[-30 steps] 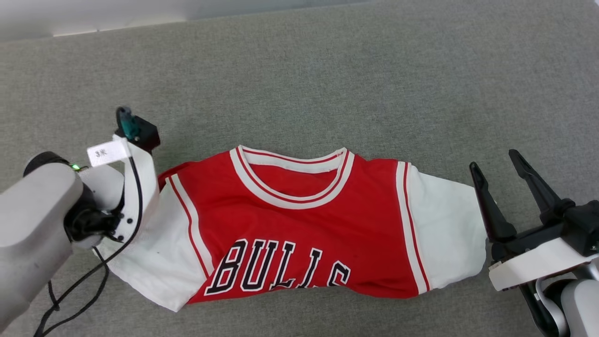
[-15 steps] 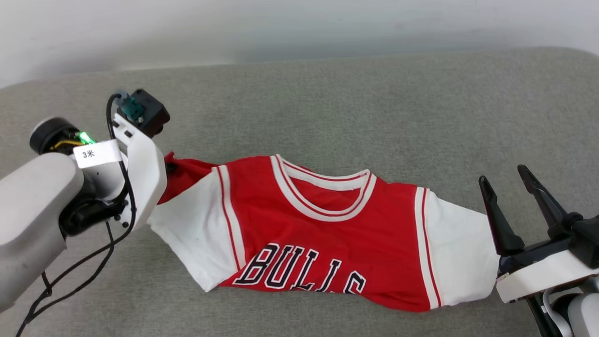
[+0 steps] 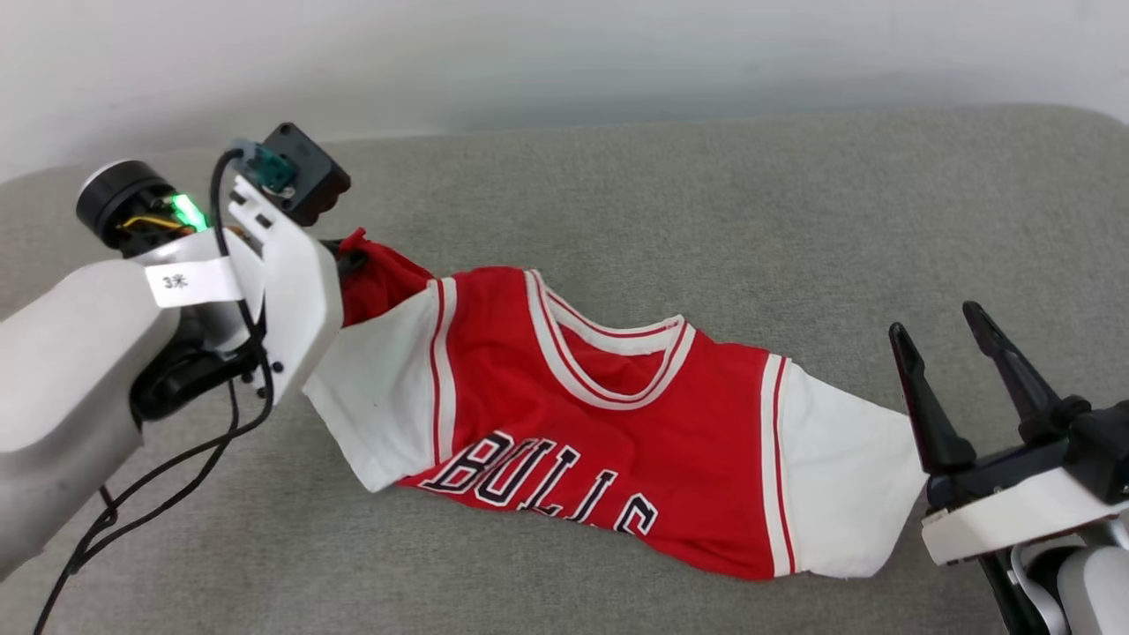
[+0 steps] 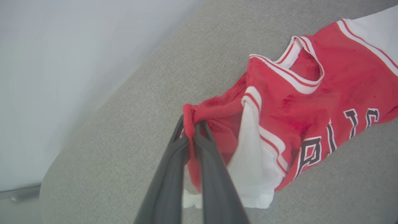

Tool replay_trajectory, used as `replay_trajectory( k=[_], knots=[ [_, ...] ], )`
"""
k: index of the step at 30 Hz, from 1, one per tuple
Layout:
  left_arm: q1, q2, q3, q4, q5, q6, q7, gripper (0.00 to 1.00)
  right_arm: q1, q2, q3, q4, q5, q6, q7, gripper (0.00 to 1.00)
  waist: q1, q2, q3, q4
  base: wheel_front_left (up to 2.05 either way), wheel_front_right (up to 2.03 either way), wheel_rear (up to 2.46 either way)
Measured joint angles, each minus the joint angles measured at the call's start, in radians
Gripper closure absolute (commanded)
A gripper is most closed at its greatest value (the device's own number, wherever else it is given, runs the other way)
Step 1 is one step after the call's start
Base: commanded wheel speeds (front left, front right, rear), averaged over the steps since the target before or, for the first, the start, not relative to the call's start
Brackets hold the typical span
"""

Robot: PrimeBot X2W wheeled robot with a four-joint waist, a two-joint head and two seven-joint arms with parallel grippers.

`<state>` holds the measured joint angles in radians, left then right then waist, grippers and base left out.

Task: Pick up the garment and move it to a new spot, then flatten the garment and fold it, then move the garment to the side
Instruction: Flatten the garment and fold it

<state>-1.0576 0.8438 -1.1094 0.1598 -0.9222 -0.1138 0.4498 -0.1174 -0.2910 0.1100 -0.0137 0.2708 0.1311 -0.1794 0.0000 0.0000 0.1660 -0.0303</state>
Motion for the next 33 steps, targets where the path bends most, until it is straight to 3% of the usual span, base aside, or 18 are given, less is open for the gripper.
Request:
replay_trajectory(
  k=[5, 13, 22, 23, 24, 33],
  knots=[
    [-0.029, -0.072, -0.021, 0.073, 0.023, -0.002, -0.018, 1.00, -0.045, 0.007, 0.014, -0.005, -0.004, 0.000, -0.015, 0.00, 0.0000, 0.0000, 0.052, -0.038, 0.00, 0.00, 0.00],
    [-0.033, -0.191, -0.086, 0.317, -0.002, -0.014, -0.046, 1.00, -0.102, 0.029, 0.037, 0.017, -0.015, 0.000, -0.042, 0.00, 0.0001, 0.0000, 0.148, -0.117, 0.00, 0.00, 0.00],
    [-0.032, -0.181, -0.144, 0.402, -0.066, -0.014, -0.068, 1.00, -0.116, 0.040, 0.033, 0.056, -0.024, 0.000, -0.066, 0.00, 0.0001, 0.0000, 0.202, -0.168, 0.00, 0.00, 0.00],
    [-0.034, -0.180, -0.147, 0.406, -0.067, -0.014, -0.075, 0.65, -0.116, 0.040, 0.030, 0.059, -0.024, 0.000, -0.067, 0.00, 0.0000, 0.0000, 0.199, -0.164, 0.00, 0.00, 0.00],
    [-0.036, -0.179, -0.151, 0.409, -0.069, -0.014, -0.086, 0.00, -0.115, 0.041, 0.028, 0.063, -0.024, 0.000, -0.068, 0.00, 0.0001, 0.0000, 0.193, -0.159, 0.00, 0.00, 0.00],
    [-0.151, -0.116, -0.134, 0.395, -0.132, -0.015, -0.141, 0.00, -0.092, 0.040, 0.026, 0.076, -0.018, 0.000, -0.076, 0.00, 0.0000, 0.0000, 0.127, -0.098, 0.00, 0.00, 0.00]
  ],
)
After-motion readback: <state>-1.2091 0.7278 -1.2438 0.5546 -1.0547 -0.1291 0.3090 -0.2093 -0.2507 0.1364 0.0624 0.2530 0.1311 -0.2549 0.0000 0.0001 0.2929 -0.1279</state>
